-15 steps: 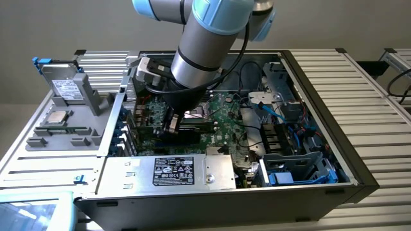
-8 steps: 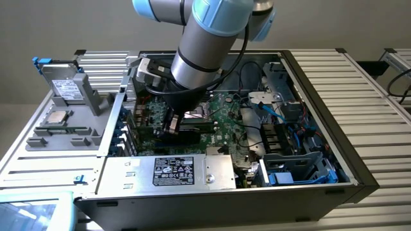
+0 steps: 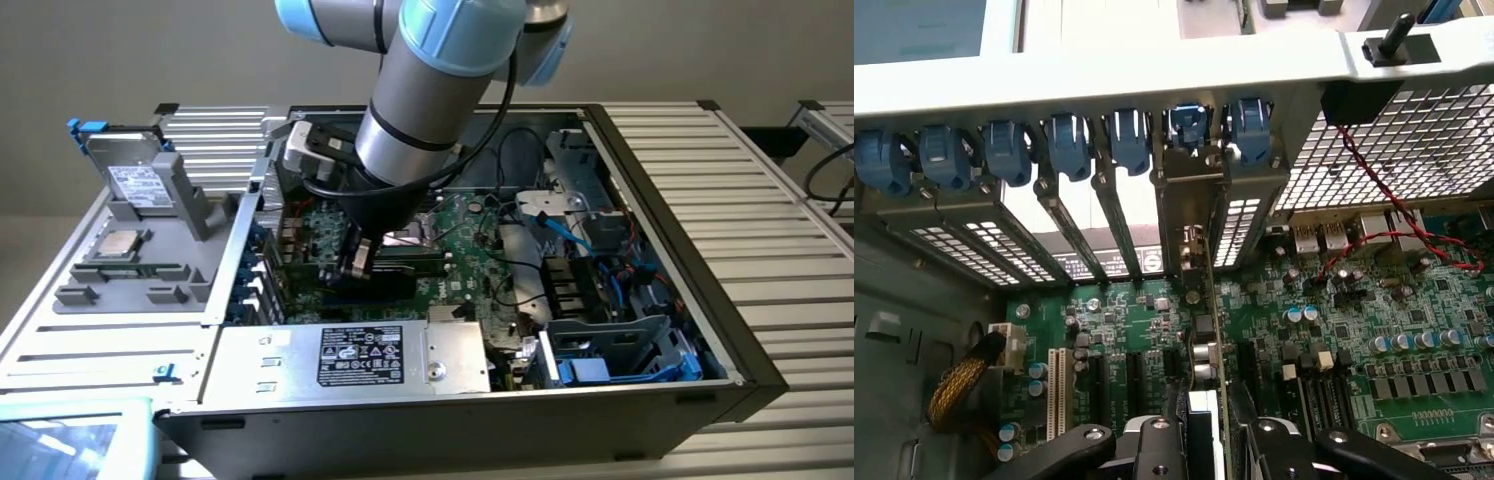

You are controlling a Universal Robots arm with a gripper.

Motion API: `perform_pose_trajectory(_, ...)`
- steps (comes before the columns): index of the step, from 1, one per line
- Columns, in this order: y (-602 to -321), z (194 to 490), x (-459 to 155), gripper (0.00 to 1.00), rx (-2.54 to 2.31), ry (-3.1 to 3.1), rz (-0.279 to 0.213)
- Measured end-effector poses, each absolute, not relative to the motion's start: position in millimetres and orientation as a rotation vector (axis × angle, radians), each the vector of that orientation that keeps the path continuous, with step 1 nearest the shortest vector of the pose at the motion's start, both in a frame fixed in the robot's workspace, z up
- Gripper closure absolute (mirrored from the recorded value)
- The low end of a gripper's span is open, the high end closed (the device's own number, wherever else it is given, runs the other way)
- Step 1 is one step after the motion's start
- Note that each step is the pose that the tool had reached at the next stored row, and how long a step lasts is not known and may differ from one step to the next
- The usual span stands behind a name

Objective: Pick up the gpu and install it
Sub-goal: 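Insert the gpu into the slot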

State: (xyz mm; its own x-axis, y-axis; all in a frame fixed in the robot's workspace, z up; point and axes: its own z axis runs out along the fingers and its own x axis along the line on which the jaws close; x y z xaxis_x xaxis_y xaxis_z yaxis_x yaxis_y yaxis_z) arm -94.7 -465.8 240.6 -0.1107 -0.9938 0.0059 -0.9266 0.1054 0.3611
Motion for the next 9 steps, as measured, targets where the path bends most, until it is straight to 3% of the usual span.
perform_pose_trajectory(9, -465.1, 241.0, -94.8, 0.72, 1.909, -2.136, -0.393)
